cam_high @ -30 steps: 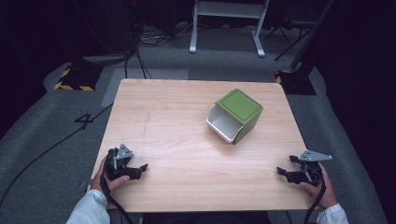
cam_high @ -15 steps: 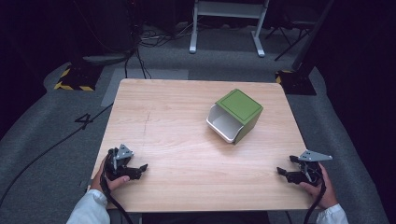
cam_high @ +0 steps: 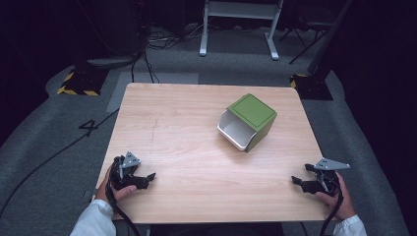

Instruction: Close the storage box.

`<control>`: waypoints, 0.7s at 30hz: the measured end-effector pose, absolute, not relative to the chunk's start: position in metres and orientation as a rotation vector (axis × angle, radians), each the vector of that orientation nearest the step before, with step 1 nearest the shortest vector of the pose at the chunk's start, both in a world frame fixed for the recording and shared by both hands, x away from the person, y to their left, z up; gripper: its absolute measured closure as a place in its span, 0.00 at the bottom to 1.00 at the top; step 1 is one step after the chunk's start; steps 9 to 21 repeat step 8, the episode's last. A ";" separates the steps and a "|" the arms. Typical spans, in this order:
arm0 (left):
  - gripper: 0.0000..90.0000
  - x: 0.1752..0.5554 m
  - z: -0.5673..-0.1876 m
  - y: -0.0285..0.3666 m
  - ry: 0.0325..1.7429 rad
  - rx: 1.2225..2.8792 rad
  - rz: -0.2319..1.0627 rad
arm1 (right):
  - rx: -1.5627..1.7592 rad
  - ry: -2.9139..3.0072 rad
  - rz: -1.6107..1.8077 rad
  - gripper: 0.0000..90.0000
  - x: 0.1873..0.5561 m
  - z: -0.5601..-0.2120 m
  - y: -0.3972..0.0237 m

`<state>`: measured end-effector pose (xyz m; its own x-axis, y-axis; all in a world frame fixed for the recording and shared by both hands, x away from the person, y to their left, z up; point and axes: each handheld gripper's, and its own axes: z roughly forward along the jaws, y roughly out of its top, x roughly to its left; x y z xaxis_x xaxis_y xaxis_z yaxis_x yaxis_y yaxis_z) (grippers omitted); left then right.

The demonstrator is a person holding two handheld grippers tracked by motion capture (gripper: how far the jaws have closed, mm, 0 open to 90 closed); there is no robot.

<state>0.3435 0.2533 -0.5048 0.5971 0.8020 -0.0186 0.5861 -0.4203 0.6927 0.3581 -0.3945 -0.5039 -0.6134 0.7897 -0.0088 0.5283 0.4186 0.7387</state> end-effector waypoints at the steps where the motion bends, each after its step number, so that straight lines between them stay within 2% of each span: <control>1: 0.17 0.343 -0.505 0.253 1.095 2.155 0.416 | 1.130 2.323 1.019 0.18 0.358 -0.504 -0.394; 21: 0.17 0.344 -0.505 0.253 1.093 2.156 0.418 | 1.129 2.323 1.019 0.18 0.358 -0.504 -0.395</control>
